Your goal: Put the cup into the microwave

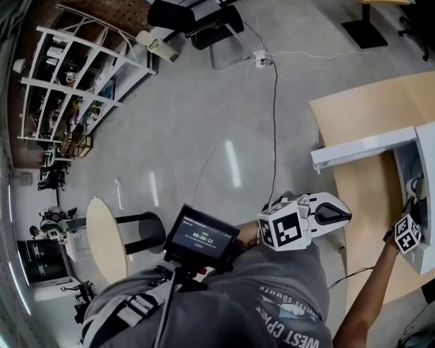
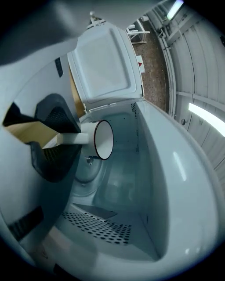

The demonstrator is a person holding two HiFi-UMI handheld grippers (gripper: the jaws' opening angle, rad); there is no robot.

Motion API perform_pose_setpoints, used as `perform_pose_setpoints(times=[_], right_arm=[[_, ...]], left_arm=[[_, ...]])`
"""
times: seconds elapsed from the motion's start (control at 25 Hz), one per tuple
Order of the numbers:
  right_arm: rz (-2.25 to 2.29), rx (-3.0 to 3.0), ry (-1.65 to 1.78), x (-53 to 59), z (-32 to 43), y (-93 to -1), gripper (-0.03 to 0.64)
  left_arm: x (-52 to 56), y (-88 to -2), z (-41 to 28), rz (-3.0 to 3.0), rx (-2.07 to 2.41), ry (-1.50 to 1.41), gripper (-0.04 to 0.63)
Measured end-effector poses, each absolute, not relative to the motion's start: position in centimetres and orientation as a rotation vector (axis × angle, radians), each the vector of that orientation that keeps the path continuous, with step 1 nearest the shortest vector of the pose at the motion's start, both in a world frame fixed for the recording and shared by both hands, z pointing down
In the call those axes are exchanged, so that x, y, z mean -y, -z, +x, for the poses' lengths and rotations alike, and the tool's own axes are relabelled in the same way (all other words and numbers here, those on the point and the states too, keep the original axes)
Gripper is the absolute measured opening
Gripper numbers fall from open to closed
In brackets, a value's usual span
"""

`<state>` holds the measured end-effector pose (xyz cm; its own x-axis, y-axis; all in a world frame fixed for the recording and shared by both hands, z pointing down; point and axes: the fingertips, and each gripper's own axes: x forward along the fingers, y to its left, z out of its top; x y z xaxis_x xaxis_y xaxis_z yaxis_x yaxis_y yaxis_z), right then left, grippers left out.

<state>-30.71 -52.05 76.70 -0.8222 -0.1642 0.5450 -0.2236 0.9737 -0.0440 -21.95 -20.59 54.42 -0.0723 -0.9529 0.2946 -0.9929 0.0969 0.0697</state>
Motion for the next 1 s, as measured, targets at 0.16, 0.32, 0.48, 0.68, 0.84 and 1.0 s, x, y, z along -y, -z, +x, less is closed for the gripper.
perform_pose_setpoints(times=[0.16,0.32,0.48,0.68,0.84,1.0], right_arm=[[0.342,2.578,-0.123,53.4,-32.2,-76.7,0.071],[0.409,2.609,-0.124,54.2,-33.8,-77.3,0.071],[0.53,2.623,-0.124,55.2,-34.3,-77.0,0.071],[0.631,2.627,-0.142,56.7,-35.0,-76.2,0.071],[0.662,2.637,-0.162,57.1,-36.2,-76.6,0.071],[0.665,2.637,-0.107,58.1,-35.8,-76.0,0.072]], left_arm=[[20.5,-54.5,-21.9,1.908,2.107,-0.214,0.021],[20.1,-55.2,-22.3,1.882,2.1,-0.224,0.021],[19.7,-55.6,-22.0,1.883,2.092,-0.222,0.021],[19.8,-55.4,-21.8,1.885,2.077,-0.22,0.021],[19.4,-55.0,-22.0,1.899,2.071,-0.266,0.021],[20.2,-54.8,-21.9,1.917,2.063,-0.248,0.02]])
